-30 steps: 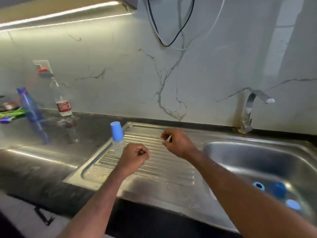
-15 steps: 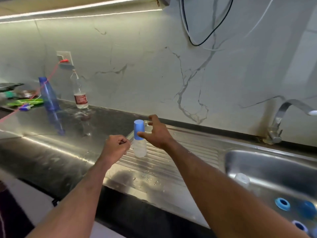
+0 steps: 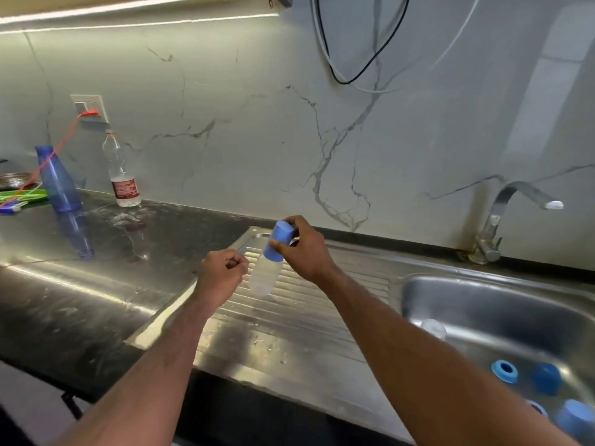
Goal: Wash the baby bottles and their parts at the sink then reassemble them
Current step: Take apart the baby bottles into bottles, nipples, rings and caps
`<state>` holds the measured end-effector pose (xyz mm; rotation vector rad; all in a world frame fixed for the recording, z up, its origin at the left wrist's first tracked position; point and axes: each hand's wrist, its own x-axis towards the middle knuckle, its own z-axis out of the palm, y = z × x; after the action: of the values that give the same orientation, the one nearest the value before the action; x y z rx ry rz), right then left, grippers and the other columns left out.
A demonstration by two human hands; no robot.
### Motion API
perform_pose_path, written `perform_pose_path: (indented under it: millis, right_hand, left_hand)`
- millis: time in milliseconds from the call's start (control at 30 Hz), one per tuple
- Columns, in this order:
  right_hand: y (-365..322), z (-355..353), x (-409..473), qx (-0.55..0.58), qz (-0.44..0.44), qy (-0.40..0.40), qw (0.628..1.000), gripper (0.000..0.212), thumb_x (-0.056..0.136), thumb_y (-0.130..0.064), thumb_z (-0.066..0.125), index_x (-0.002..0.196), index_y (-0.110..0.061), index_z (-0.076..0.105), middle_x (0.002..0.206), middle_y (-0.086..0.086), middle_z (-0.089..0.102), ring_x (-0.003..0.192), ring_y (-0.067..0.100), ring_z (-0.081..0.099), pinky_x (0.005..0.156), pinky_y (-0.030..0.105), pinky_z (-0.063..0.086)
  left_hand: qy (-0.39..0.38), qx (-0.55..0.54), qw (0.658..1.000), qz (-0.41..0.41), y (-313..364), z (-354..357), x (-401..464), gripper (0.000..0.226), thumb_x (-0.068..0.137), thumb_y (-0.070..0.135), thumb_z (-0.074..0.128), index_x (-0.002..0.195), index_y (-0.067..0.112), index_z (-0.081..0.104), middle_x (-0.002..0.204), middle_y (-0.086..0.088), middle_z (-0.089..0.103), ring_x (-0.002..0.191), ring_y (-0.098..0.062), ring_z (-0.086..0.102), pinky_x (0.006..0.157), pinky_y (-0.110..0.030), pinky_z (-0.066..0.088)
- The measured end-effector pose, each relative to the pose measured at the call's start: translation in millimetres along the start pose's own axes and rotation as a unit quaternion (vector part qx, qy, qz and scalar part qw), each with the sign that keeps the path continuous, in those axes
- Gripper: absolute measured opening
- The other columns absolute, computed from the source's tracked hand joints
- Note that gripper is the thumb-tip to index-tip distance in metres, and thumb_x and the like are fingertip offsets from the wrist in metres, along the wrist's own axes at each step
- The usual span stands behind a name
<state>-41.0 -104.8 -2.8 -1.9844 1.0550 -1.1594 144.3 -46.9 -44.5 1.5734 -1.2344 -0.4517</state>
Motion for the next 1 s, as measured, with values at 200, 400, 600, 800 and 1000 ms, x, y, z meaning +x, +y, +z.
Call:
perform_pose_path:
  millis: [200, 400, 600, 800, 1000]
  right_hand:
    - [38, -108, -39, 0.046, 0.058, 0.065, 0.995, 0.039, 0.085, -0.033, 0.081, 0.115, -0.018, 0.061, 0.100, -0.005, 0.067, 0.092, 0.017, 0.067, 0.081, 0.033, 0.058]
    - [84, -203, -98, 0.083, 0.109, 0.150, 0.979, 0.037, 0.082, -0.028, 0.084, 0.111, -0.017, 0.063, 0.099, 0.008, 0.072, 0.082, 0.021, 0.071, 0.056, 0.023, 0.052]
    - [127, -277, -154, 0.107, 0.154, 0.215, 0.958, 0.035, 0.084, -0.021, 0.082, 0.113, -0.012, 0.064, 0.095, 0.013, 0.074, 0.073, 0.018, 0.071, 0.061, 0.032, 0.056]
    - [174, -321, -211, 0.145, 0.216, 0.227, 0.939, 0.034, 0.084, -0.013, 0.081, 0.110, -0.004, 0.061, 0.090, 0.016, 0.073, 0.072, 0.025, 0.069, 0.062, 0.036, 0.052]
    - [190, -349, -219, 0.117, 0.327, 0.077, 0.935, 0.031, 0.095, -0.041, 0.067, 0.096, -0.009, 0.069, 0.080, 0.016, 0.070, 0.059, 0.022, 0.059, 0.052, 0.027, 0.046]
  left_hand:
    - [-0.071, -0.038, 0.994, 0.074, 43, 91, -8, 0.020, 0.089, 0.012, 0.066, 0.074, 0.022, 0.072, 0.066, 0.007, 0.070, 0.067, -0.020, 0.066, 0.069, -0.038, 0.053]
    - [-0.209, -0.059, 0.964, 0.154, 105, 203, -55, 0.051, 0.060, 0.064, 0.073, 0.092, 0.025, 0.072, 0.087, 0.007, 0.074, 0.082, -0.004, 0.068, 0.074, -0.018, 0.052]
    - [-0.306, -0.059, 0.927, 0.211, 138, 294, -94, 0.045, 0.059, 0.045, 0.093, 0.092, 0.025, 0.070, 0.082, 0.010, 0.070, 0.072, -0.001, 0.061, 0.068, -0.017, 0.047]
    - [-0.362, -0.004, 0.893, 0.269, 150, 352, -118, 0.040, 0.066, 0.040, 0.087, 0.102, 0.030, 0.072, 0.092, 0.012, 0.072, 0.085, -0.004, 0.067, 0.079, -0.032, 0.055]
    - [-0.376, 0.074, 0.858, 0.343, 143, 380, -118, 0.044, 0.059, 0.051, 0.077, 0.099, 0.034, 0.067, 0.090, 0.013, 0.063, 0.081, -0.007, 0.061, 0.074, -0.039, 0.053]
